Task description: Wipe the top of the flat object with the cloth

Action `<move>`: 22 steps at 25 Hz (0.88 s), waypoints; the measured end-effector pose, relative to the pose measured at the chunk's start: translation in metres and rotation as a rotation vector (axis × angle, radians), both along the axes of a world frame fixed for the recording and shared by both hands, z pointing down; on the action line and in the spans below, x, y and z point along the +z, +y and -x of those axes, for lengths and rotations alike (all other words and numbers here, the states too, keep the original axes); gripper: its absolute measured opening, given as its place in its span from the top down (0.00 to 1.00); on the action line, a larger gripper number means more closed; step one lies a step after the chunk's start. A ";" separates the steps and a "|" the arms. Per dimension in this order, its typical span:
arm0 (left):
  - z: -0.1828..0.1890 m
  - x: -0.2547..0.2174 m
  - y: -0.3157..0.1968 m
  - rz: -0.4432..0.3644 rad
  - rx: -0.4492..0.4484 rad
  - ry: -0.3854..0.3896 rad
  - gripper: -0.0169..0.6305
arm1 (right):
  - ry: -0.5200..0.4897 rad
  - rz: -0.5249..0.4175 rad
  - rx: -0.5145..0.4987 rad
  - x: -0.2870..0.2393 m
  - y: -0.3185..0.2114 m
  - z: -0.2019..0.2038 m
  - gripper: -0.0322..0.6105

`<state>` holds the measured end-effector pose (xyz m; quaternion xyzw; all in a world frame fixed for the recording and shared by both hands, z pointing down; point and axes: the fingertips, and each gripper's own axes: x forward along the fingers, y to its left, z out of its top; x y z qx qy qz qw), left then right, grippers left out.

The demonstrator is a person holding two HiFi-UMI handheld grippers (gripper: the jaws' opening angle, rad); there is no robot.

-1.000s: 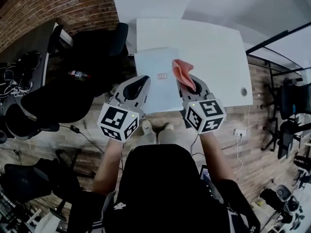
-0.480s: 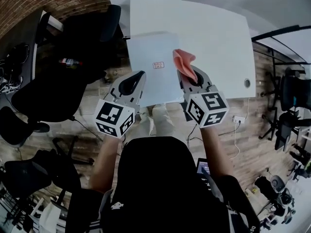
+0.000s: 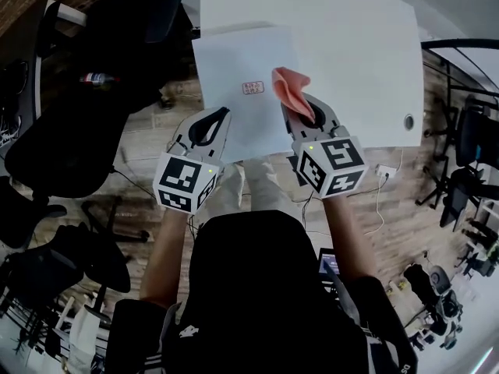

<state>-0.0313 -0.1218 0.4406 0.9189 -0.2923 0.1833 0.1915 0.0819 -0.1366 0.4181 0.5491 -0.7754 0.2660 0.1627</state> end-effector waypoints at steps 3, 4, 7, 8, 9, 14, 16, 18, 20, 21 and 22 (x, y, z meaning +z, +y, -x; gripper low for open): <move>0.002 0.016 -0.001 0.021 0.005 -0.013 0.95 | -0.008 0.018 -0.003 0.013 -0.001 0.003 0.88; 0.000 0.019 0.000 0.016 0.020 -0.020 0.95 | -0.014 0.024 -0.003 0.016 0.000 0.003 0.88; -0.007 0.028 -0.002 -0.003 0.076 -0.047 0.94 | -0.019 0.037 -0.010 0.025 -0.002 0.005 0.88; -0.008 0.032 -0.003 0.000 0.094 -0.063 0.89 | -0.020 0.041 -0.014 0.028 -0.003 0.006 0.88; -0.009 0.035 -0.003 0.009 0.111 -0.081 0.80 | -0.022 0.046 -0.017 0.031 -0.003 0.007 0.88; -0.012 0.046 0.004 0.041 0.163 -0.128 0.61 | -0.022 0.064 -0.023 0.036 -0.001 0.006 0.88; -0.016 0.053 0.008 0.045 0.188 -0.157 0.52 | -0.020 0.071 -0.023 0.039 0.000 0.002 0.88; -0.021 0.058 0.012 0.043 0.213 -0.183 0.45 | -0.019 0.080 -0.022 0.043 0.001 -0.001 0.88; -0.026 0.062 0.014 0.041 0.233 -0.198 0.41 | -0.019 0.089 -0.022 0.047 0.002 -0.004 0.88; -0.026 0.064 0.015 0.042 0.239 -0.204 0.40 | -0.019 0.093 -0.021 0.049 0.003 -0.005 0.88; -0.027 0.066 0.016 0.045 0.243 -0.211 0.39 | -0.020 0.096 -0.019 0.050 0.003 -0.006 0.88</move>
